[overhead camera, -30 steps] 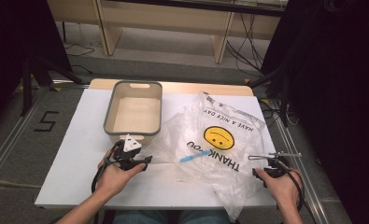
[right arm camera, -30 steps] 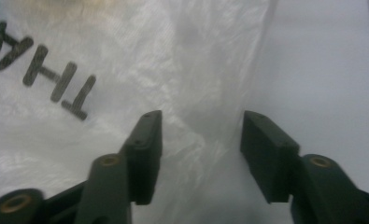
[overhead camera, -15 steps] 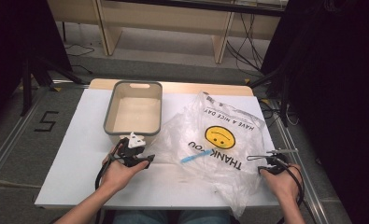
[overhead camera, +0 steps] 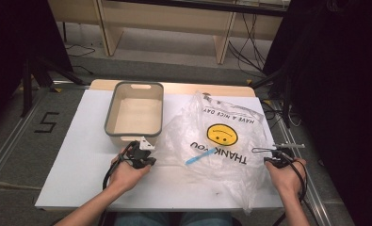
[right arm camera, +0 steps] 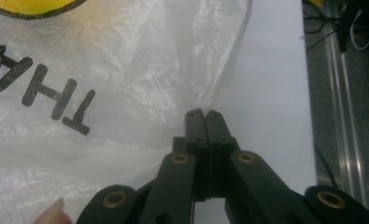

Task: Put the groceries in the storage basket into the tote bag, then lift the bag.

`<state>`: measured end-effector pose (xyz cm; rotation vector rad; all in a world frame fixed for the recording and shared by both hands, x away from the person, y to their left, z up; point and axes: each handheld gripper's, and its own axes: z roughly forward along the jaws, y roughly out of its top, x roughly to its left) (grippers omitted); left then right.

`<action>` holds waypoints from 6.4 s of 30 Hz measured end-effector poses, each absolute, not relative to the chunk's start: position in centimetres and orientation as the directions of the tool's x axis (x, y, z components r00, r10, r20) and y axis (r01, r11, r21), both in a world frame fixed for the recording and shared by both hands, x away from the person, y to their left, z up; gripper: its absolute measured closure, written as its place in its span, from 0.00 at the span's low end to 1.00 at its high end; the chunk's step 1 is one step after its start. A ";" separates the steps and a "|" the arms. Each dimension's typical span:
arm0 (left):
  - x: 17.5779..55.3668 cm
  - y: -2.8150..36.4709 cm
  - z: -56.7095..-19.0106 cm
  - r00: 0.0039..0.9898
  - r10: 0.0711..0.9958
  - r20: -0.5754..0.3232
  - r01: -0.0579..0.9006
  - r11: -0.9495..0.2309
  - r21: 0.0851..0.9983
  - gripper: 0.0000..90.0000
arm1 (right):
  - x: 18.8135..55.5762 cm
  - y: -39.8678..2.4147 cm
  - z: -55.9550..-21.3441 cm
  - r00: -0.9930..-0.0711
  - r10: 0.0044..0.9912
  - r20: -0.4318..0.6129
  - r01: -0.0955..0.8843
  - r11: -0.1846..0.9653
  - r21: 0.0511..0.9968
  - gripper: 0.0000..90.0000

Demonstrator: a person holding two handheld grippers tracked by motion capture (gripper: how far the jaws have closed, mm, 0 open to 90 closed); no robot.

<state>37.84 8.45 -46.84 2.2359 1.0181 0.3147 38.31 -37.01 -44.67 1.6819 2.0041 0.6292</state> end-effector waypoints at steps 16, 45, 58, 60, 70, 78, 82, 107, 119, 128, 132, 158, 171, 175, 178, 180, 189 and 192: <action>35.4 4.2 -46.4 0.773 0.626 -0.106 0.529 -0.543 0.652 1.00 | 43.4 -37.0 -44.4 -0.143 0.983 -0.115 0.732 0.183 0.656 1.00; 34.3 9.7 -46.7 0.651 0.743 -0.157 0.608 -0.386 0.694 0.32 | 35.9 -35.8 -43.0 -0.345 0.938 0.008 0.632 0.226 0.741 0.56; 34.1 10.4 -46.8 0.654 0.744 -0.136 0.589 -0.388 0.709 0.30 | 35.0 -35.7 -44.3 -0.326 0.945 0.038 0.646 0.193 0.739 0.50; 34.1 10.3 -46.8 0.650 0.748 -0.133 0.587 -0.383 0.713 0.31 | 34.9 -35.6 -44.3 -0.326 0.945 0.037 0.643 0.193 0.741 0.50; 34.2 10.2 -46.9 0.662 0.742 -0.103 0.569 -0.409 0.713 0.32 | 34.3 -35.1 -44.4 -0.324 0.945 0.041 0.626 0.182 0.758 0.47; 34.1 10.2 -46.8 0.662 0.744 -0.084 0.558 -0.415 0.719 0.32 | 34.1 -35.1 -44.5 -0.317 0.947 0.051 0.629 0.170 0.759 0.46; 34.1 10.1 -46.9 0.663 0.744 -0.087 0.557 -0.412 0.721 0.32 | 33.9 -34.9 -44.5 -0.319 0.946 0.054 0.631 0.170 0.757 0.45; 34.5 9.5 -46.8 0.650 0.753 -0.099 0.559 -0.386 0.734 0.33 | 33.2 -35.2 -45.0 -0.321 0.944 0.077 0.665 0.166 0.728 0.42; 34.8 9.2 -46.6 0.646 0.756 -0.104 0.562 -0.379 0.735 0.33 | 33.1 -35.5 -44.8 -0.329 0.940 0.087 0.666 0.166 0.728 0.40; 34.6 9.1 -46.8 0.656 0.748 -0.101 0.563 -0.396 0.725 0.33 | 32.4 -34.8 -44.4 -0.368 0.926 0.083 0.681 0.208 0.702 0.37; 35.0 8.9 -47.2 0.656 0.747 -0.104 0.574 -0.405 0.711 0.33 | 32.1 -34.5 -44.7 -0.402 0.912 0.083 0.710 0.253 0.657 0.34; 35.9 6.8 -48.5 0.716 0.697 -0.018 0.544 -0.542 0.640 0.53 | 32.7 -35.1 -46.4 -0.436 0.900 0.006 0.750 0.360 0.555 0.35; 35.3 6.1 -48.5 0.712 0.702 0.000 0.532 -0.539 0.653 0.81 | 32.5 -35.3 -46.9 -0.458 0.888 -0.031 0.747 0.403 0.529 0.48; 34.9 5.9 -48.6 0.718 0.696 0.018 0.515 -0.549 0.659 0.89 | 32.4 -34.8 -46.7 -0.488 0.872 -0.031 0.738 0.431 0.519 0.65; 34.7 5.6 -48.7 0.720 0.693 0.031 0.505 -0.554 0.662 0.95 | 32.3 -34.5 -46.6 -0.509 0.860 -0.032 0.732 0.451 0.511 0.74; 34.6 5.6 -48.7 0.722 0.691 0.029 0.504 -0.555 0.661 0.98 | 32.3 -34.5 -46.7 -0.507 0.861 -0.020 0.734 0.444 0.514 0.79; 34.6 6.0 -48.2 0.729 0.682 0.049 0.466 -0.548 0.695 0.99 | 32.3 -34.4 -46.7 -0.525 0.851 -0.001 0.726 0.449 0.522 1.00; 34.5 6.4 -47.5 0.724 0.687 0.064 0.448 -0.539 0.714 0.99 | 32.3 -34.6 -46.5 -0.514 0.858 0.004 0.731 0.436 0.525 1.00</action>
